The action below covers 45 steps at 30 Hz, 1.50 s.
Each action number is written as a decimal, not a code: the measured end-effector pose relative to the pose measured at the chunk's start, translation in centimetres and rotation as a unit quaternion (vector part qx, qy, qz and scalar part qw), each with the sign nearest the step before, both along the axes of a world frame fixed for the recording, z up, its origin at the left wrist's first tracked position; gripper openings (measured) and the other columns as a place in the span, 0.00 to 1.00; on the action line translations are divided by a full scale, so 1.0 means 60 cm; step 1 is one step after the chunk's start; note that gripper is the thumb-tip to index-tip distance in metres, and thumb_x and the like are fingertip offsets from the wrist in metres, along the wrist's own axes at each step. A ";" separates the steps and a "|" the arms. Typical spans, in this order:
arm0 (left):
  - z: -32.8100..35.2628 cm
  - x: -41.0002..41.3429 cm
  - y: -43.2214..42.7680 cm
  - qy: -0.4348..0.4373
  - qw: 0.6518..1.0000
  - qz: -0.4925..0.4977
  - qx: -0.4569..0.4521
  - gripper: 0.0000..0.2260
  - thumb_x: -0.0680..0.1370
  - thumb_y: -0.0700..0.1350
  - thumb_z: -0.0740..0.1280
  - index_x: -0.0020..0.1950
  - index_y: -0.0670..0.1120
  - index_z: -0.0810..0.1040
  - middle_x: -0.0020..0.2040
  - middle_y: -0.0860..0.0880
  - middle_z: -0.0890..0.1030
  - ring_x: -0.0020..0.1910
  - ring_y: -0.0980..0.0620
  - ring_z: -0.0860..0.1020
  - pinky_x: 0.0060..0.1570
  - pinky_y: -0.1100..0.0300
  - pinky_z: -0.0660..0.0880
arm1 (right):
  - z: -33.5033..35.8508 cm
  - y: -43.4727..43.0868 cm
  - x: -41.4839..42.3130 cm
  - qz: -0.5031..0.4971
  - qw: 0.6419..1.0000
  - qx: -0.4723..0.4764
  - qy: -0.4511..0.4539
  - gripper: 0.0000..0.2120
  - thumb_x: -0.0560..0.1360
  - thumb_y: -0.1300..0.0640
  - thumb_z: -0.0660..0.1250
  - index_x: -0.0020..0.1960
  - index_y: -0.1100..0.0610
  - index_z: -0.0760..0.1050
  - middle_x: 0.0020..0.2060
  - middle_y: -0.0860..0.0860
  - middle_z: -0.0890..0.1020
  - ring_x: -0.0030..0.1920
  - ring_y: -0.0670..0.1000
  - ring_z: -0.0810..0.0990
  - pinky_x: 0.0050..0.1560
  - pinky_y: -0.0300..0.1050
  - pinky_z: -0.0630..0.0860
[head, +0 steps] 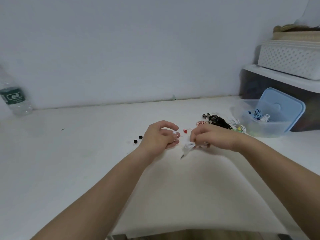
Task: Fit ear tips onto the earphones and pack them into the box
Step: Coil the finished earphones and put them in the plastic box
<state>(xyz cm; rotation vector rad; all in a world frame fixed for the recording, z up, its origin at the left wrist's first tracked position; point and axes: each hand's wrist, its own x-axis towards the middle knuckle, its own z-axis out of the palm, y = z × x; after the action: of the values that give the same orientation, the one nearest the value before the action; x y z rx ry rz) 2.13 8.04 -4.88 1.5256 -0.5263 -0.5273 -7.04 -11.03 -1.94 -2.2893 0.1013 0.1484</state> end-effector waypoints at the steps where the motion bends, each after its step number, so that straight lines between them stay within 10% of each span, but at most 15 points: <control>1: -0.003 -0.002 -0.001 -0.027 1.000 0.007 0.008 0.07 0.78 0.32 0.68 0.54 0.41 0.80 0.48 0.39 0.85 0.41 0.48 0.84 0.47 0.58 0.83 | -0.001 0.001 -0.003 0.001 0.999 -0.039 0.002 0.22 0.59 0.44 0.64 0.42 0.60 0.82 0.33 0.50 0.76 0.35 0.46 0.73 0.41 0.46 0.68; 4: -0.006 -0.008 -0.004 -0.080 0.996 0.021 0.016 0.10 0.77 0.32 0.68 0.55 0.43 0.79 0.47 0.40 0.86 0.41 0.48 0.83 0.47 0.55 0.82 | 0.000 0.008 -0.006 -0.036 0.995 -0.084 -0.033 0.11 0.70 0.54 0.66 0.49 0.51 0.85 0.40 0.41 0.81 0.38 0.36 0.77 0.43 0.37 0.71; 9: -0.006 -0.013 -0.007 -0.095 0.995 0.038 0.012 0.16 0.73 0.33 0.73 0.58 0.46 0.77 0.46 0.45 0.87 0.48 0.44 0.85 0.51 0.54 0.82 | -0.003 0.021 0.006 -0.092 0.988 0.022 -0.123 0.06 0.78 0.55 0.67 0.52 0.49 0.82 0.45 0.47 0.86 0.46 0.47 0.83 0.47 0.41 0.74; 25: -0.007 -0.018 -0.006 -0.160 0.982 0.076 0.072 0.18 0.71 0.40 0.78 0.57 0.51 0.77 0.45 0.53 0.85 0.37 0.58 0.83 0.37 0.70 0.75 | -0.032 0.062 0.025 -0.135 0.971 -0.006 -0.198 0.05 0.72 0.59 0.71 0.41 0.51 0.78 0.33 0.45 0.82 0.33 0.45 0.78 0.38 0.42 0.72; 30: -0.008 -0.014 -0.005 -0.202 0.969 0.058 0.132 0.13 0.69 0.41 0.79 0.47 0.49 0.78 0.37 0.53 0.84 0.32 0.55 0.81 0.39 0.54 0.81 | -0.030 0.046 0.032 -0.206 0.948 0.082 -0.227 0.03 0.71 0.60 0.72 0.43 0.54 0.79 0.33 0.53 0.85 0.40 0.56 0.84 0.46 0.58 0.80; 45: 0.005 0.125 0.179 -0.251 0.900 0.141 0.328 0.10 0.77 0.37 0.68 0.46 0.52 0.85 0.42 0.55 0.81 0.41 0.55 0.78 0.41 0.66 0.71 | -0.032 0.079 0.093 -0.185 0.930 0.273 -0.162 0.06 0.74 0.70 0.69 0.44 0.62 0.82 0.35 0.56 0.84 0.38 0.52 0.84 0.48 0.44 0.82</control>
<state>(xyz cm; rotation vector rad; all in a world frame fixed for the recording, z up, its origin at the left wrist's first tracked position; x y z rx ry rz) 9.61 18.80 -4.55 2.3721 -0.5284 -0.0605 -1.44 -6.27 -3.89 -1.6729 0.2793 -0.3584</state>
